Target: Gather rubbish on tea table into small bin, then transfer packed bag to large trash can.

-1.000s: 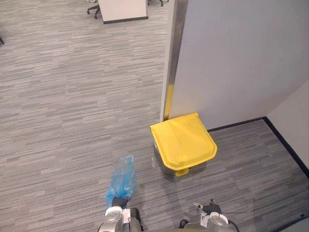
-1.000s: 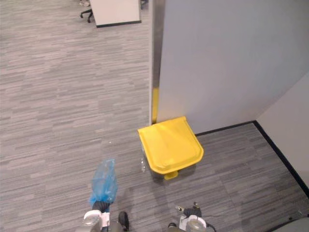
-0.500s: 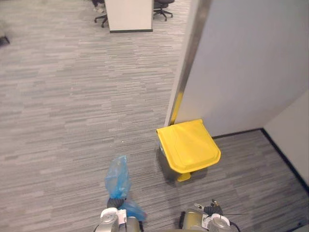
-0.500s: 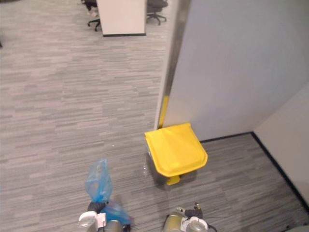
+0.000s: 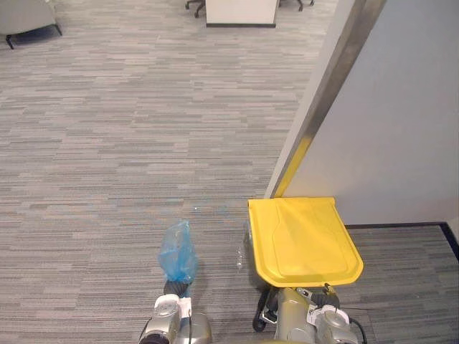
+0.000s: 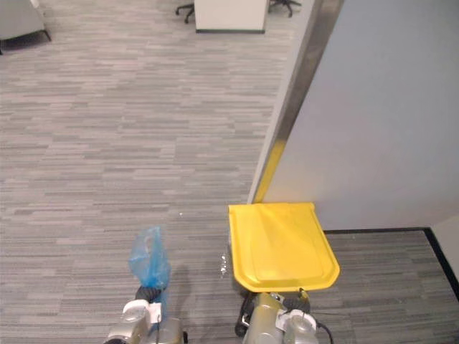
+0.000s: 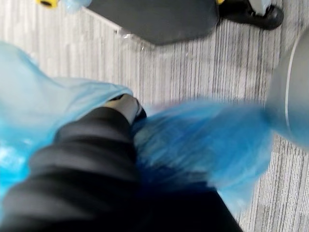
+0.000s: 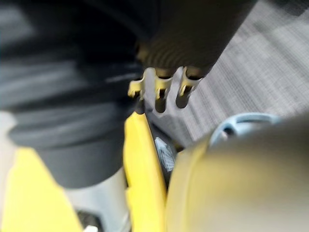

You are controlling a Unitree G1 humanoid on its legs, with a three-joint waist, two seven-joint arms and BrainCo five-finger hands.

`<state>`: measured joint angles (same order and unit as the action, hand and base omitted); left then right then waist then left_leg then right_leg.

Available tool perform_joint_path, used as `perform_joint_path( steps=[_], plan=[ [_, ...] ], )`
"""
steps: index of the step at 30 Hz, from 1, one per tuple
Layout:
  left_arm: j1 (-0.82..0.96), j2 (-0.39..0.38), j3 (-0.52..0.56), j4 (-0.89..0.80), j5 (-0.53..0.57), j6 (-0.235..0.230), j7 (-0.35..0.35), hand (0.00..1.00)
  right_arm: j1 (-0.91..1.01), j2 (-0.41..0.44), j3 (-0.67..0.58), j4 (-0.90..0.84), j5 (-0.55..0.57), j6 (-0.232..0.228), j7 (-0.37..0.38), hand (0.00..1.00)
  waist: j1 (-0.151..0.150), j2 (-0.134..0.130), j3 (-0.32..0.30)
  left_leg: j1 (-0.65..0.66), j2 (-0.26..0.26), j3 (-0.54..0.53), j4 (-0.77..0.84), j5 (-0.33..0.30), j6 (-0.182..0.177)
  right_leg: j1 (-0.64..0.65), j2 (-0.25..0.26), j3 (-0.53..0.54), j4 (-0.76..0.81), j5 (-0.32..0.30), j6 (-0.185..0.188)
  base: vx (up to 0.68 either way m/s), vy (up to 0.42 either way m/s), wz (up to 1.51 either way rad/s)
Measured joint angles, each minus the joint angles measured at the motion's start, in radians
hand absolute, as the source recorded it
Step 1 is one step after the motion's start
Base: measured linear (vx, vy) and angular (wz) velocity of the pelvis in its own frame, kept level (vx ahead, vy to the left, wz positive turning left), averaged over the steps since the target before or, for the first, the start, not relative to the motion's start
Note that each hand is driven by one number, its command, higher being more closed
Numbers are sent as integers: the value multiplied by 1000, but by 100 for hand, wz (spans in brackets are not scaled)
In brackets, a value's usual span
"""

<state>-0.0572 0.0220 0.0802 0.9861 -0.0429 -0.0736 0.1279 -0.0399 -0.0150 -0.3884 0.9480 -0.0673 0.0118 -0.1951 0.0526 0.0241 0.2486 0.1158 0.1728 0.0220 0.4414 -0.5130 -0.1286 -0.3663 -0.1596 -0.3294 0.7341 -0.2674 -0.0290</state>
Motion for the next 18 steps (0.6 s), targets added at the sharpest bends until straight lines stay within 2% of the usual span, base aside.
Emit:
perform_joint_path(
  steps=[2, 7, 12, 16, 18],
  plan=[
    [-20, -12, -2, 3, 0, 0, -5, 100, -7, -20, 13, 20, 1, -5, 3, 0, -22, -2, -3, 14, 4, 8, -41, 13, -10, -3, 10, 3, -11, -2, -4, 131, -106, -8],
    [9, 5, -19, 4, 1, 0, -6, 100, 1, -34, 40, 58, 8, -5, 3, 0, -40, -19, -49, 4, 1, 21, -58, 19, -17, -27, 27, 28, -30, -1, -6, -8, -45, -9],
    [42, 12, -31, 7, 1, 0, -18, 100, 15, -35, 38, 87, 7, -3, 5, 0, -43, -31, -59, 18, -2, 6, -60, 36, -32, -6, 21, 24, -22, 1, -9, -24, -40, 9],
    [72, 26, -32, 10, 2, 1, -18, 100, 33, -30, 39, 92, -1, -2, 9, 0, -41, -45, -60, 92, -15, 19, -88, 57, -33, 60, 19, 27, -41, 13, -19, -71, -10, -1],
    [82, 42, -33, 10, 2, -1, -17, 100, 42, -25, 41, 91, -1, -2, 10, 0, -38, -63, -58, 103, -34, 31, -87, 70, -28, 70, 8, 37, -54, 35, -19, -219, 32, -16]
  ],
)
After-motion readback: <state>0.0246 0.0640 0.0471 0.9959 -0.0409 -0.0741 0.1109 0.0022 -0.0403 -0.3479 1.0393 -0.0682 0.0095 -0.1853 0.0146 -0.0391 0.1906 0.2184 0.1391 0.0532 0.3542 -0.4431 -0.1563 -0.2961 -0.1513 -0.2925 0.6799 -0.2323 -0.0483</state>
